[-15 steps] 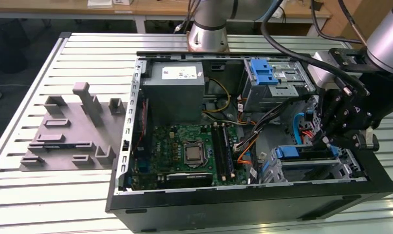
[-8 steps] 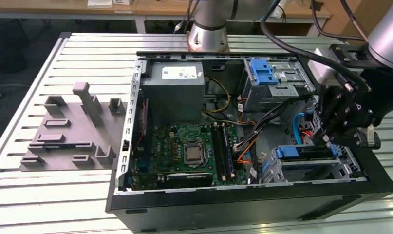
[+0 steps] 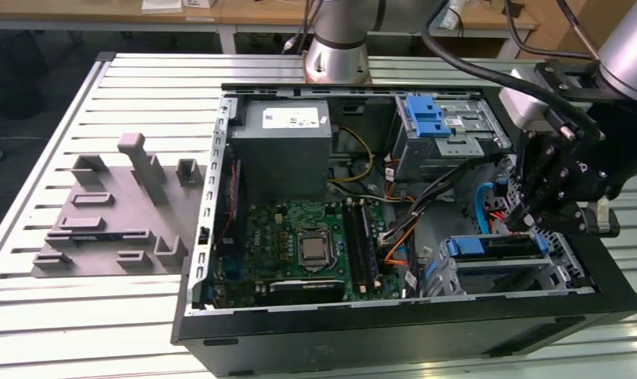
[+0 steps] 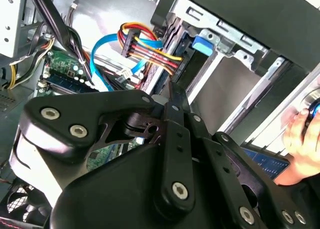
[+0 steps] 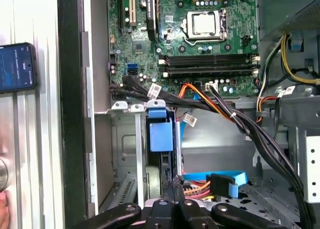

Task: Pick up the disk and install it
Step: 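Insert the second disk wire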

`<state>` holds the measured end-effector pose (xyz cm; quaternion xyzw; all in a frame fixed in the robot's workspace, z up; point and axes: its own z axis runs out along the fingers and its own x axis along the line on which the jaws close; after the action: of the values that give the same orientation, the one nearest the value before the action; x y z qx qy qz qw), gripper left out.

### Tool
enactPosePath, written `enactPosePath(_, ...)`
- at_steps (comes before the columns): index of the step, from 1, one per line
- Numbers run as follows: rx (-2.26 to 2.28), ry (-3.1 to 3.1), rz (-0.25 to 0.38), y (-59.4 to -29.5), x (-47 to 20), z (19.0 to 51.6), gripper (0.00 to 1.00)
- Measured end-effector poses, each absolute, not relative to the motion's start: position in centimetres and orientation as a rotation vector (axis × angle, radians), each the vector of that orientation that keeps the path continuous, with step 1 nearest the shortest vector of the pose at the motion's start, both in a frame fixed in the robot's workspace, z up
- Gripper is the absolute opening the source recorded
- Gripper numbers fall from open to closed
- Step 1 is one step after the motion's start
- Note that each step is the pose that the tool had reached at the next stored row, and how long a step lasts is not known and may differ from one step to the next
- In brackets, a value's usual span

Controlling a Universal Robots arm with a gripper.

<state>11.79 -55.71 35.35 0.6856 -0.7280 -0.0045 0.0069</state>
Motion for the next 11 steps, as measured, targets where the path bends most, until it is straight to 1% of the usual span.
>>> enactPosePath(4, 2.145, -2.277, -0.014, -55.7, 11.4, 35.6, 0.11)
enactPosePath(11, 2.145, -2.277, -0.014, -55.7, 11.4, 37.5, 0.11)
